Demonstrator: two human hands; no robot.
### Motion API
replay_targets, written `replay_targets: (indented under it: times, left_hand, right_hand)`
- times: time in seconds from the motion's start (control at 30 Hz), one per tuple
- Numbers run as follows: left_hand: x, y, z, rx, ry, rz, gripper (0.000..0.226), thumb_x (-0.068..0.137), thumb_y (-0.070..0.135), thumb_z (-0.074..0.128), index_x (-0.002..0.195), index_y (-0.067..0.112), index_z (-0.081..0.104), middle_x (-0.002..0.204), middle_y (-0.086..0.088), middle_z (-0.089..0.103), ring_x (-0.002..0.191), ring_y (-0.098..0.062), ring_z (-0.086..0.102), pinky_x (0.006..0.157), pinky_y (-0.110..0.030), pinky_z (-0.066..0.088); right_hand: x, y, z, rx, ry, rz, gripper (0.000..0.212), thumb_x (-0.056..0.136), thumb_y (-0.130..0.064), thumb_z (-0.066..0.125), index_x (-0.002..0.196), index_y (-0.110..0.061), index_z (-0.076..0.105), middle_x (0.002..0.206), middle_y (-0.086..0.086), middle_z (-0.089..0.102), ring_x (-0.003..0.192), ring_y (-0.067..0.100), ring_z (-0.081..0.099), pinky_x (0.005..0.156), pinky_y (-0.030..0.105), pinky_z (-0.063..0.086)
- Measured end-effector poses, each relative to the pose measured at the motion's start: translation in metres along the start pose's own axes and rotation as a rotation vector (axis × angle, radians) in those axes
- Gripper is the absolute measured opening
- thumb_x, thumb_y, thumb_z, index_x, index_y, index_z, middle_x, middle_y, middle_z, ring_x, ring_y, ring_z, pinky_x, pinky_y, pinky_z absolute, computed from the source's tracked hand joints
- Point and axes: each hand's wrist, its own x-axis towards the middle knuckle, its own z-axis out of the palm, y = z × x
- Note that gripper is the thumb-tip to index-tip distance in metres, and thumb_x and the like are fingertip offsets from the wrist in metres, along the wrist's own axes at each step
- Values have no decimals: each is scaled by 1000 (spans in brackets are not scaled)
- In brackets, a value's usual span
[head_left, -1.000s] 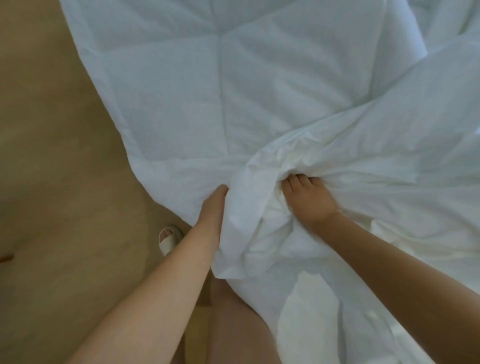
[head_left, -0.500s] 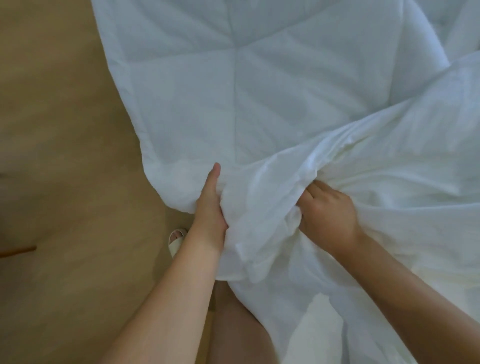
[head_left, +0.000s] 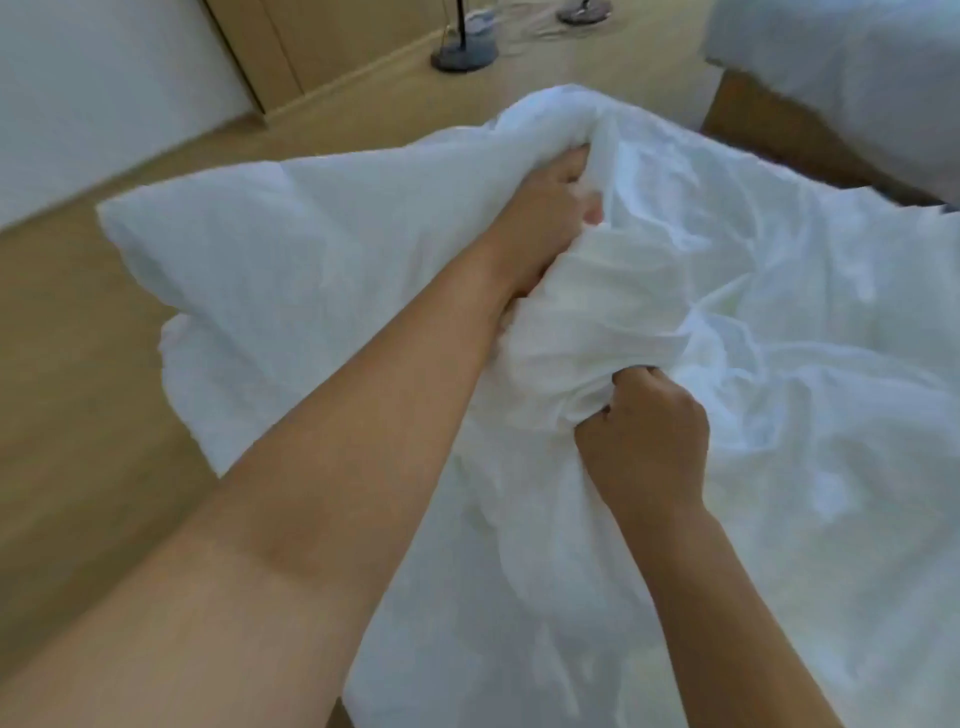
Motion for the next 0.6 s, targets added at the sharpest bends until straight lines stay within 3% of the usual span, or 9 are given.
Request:
replay_targets:
  times: [0.1, 0.2, 0.3, 0.4, 0.5, 0.6]
  left_hand:
    - [18, -2, 27, -39, -216, -23, 38, 74, -11, 44, 95, 13, 65, 84, 2, 61, 69, -8, 54, 56, -11, 43]
    - [28, -53, 27, 130, -345, -158, 28, 80, -7, 43, 93, 10, 60, 91, -4, 57, 76, -13, 52, 63, -16, 41]
    - [34, -119, 1, 393, -408, -316, 15, 91, 8, 50, 98, 15, 62, 99, 3, 58, 85, -12, 53, 71, -22, 42]
    - [41, -172, -31, 650, -443, -380, 29, 97, 17, 49, 125, 9, 55, 106, 4, 50, 99, -14, 48, 79, -19, 33]
    - [55, -200, -58, 854, -502, -444, 41, 97, 24, 50, 133, 4, 49, 127, -6, 53, 122, -27, 47, 91, -28, 33]
    - [55, -208, -86, 738, -616, -365, 54, 93, 44, 51, 141, 20, 43, 142, 0, 44, 121, -18, 45, 89, -25, 31]
  right_hand:
    - [-3, 19, -4, -29, 54, 76, 46, 49, 17, 59, 49, -17, 29, 40, 8, 37, 41, 15, 23, 46, 10, 9]
    - [-24, 39, 15, -68, 24, 143, 26, 46, 17, 57, 48, -5, 43, 41, 10, 44, 41, 16, 25, 44, 11, 8]
    - [-40, 51, 49, -103, -28, 211, 45, 42, 19, 65, 51, -14, 37, 41, 9, 47, 37, 19, 29, 40, 16, 9]
    - [-47, 49, 86, -189, -98, 193, 38, 38, 13, 75, 49, -10, 47, 43, 6, 50, 33, 24, 43, 42, 19, 19]
    - [-51, 40, 121, -224, -161, 178, 27, 44, 8, 78, 57, -6, 59, 47, 7, 56, 38, 27, 54, 37, 22, 30]
    - [-49, 26, 150, -279, -231, 211, 30, 39, 6, 79, 62, -2, 63, 47, 9, 56, 37, 29, 54, 33, 26, 38]
